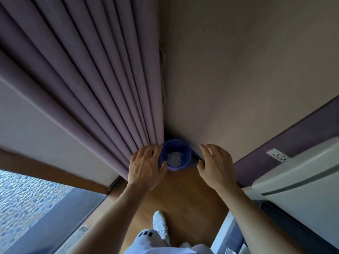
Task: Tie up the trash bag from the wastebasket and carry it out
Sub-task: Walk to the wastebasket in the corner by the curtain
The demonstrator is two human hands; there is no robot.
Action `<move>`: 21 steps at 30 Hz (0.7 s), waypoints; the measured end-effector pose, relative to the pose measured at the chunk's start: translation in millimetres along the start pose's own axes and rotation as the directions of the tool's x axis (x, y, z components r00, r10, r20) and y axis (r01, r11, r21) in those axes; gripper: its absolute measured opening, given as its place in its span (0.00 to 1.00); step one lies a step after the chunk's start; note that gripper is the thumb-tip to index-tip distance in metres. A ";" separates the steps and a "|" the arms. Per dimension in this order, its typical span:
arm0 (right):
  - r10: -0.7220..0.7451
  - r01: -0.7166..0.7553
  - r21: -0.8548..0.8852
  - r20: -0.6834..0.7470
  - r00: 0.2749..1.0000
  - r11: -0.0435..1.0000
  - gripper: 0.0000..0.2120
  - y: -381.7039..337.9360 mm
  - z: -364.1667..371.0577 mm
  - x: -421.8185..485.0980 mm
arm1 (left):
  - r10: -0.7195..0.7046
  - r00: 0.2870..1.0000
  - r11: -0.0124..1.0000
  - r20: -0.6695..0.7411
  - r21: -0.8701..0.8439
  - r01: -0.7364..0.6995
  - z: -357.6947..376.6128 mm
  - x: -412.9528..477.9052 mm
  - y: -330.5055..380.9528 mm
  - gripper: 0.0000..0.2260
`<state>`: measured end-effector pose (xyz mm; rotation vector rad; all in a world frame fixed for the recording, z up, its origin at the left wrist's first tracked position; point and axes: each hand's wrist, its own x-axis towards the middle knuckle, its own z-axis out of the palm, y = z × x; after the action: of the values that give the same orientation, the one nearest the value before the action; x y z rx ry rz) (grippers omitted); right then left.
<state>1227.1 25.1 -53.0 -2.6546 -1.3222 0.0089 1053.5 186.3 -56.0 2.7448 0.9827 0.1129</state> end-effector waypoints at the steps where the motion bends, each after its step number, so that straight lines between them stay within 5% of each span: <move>1: -0.004 0.004 -0.002 0.003 1.000 1.000 0.25 -2.6 3.3 4.6 | -0.001 1.000 1.000 -0.003 -0.008 0.001 1.8 3.7 -5.1 0.28; 21: -0.001 -0.001 0.032 0.043 0.999 0.999 0.24 21.0 85.5 34.3 | -0.128 0.989 0.992 0.071 0.002 0.128 78.8 32.1 -51.4 0.26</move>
<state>1257.3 53.1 -138.0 -2.6418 -1.3235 0.0874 1058.1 230.8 -144.8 2.6545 1.1347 -0.0044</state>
